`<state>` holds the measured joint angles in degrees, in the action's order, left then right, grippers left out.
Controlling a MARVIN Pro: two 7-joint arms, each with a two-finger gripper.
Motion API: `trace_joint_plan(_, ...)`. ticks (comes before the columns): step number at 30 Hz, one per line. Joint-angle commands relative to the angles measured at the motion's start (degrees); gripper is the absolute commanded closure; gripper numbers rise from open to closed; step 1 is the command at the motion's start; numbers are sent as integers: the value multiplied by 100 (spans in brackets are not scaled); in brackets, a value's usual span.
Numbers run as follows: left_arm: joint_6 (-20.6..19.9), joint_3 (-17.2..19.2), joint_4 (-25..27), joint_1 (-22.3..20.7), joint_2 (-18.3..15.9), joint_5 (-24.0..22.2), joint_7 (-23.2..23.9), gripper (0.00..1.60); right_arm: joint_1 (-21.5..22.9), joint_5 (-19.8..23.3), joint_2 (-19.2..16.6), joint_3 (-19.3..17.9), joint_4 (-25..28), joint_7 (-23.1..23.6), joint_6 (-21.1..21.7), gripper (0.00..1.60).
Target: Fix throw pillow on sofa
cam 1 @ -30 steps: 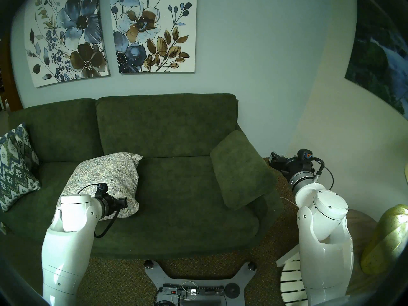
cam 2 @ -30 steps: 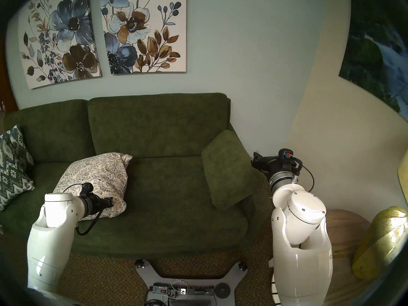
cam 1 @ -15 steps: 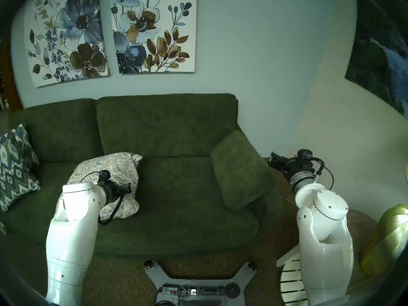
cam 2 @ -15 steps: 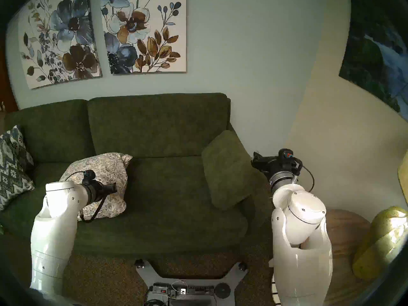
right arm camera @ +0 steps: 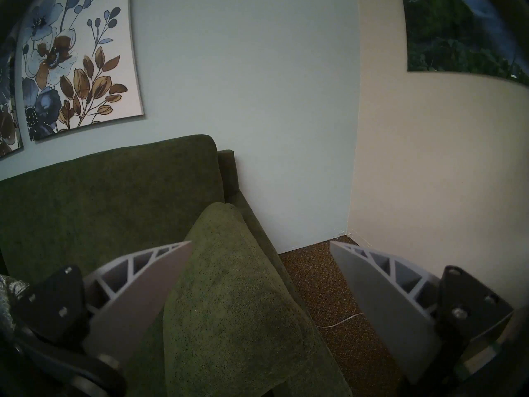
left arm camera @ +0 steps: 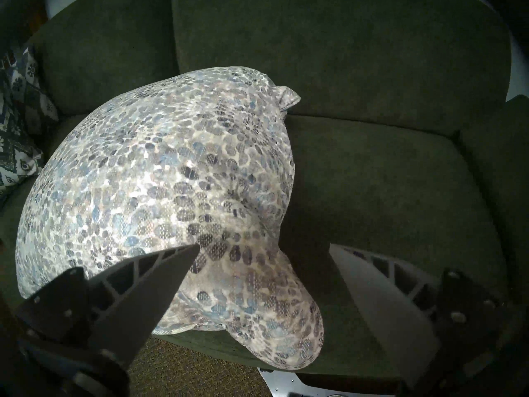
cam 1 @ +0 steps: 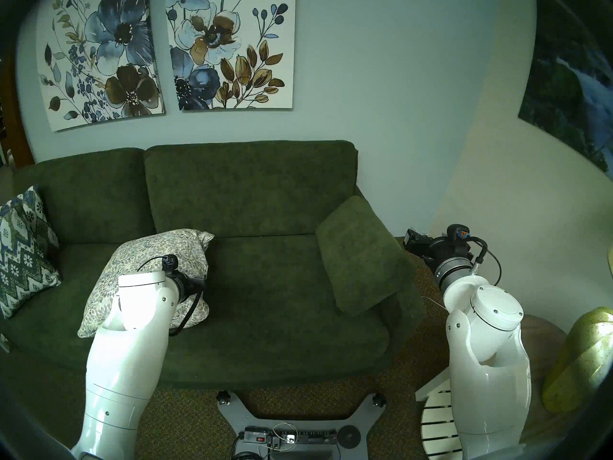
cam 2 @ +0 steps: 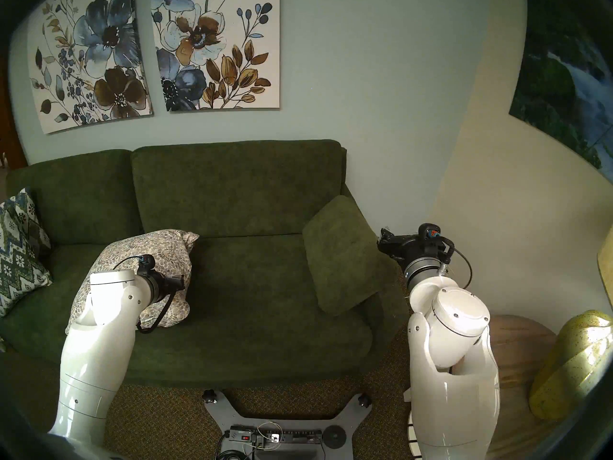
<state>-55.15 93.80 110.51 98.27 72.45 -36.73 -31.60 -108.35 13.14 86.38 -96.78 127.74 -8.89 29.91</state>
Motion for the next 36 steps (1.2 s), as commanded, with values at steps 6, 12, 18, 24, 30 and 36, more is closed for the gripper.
trace_joint_plan(6,15,-255,-157,-308,-57,-321,-629,0,7,3,1,-3,83,1,-4,0)
trace_joint_plan(12,15,-298,-604,-494,-127,-329,-639,0,7,3,1,-3,83,1,-4,0)
trace_joint_plan(18,15,-399,-946,-629,-183,-340,-616,0,7,3,1,-3,83,1,-4,0)
trace_joint_plan(24,19,-494,-1161,-682,-236,-355,-607,0,7,3,1,-3,84,1,-4,0)
trace_joint_plan(30,300,-758,-1485,-618,-430,-111,-612,0,7,3,1,-3,83,1,-4,0)
trace_joint_plan(36,694,-997,-2093,-484,-571,142,-567,0,10,2,0,-3,78,1,-7,0)
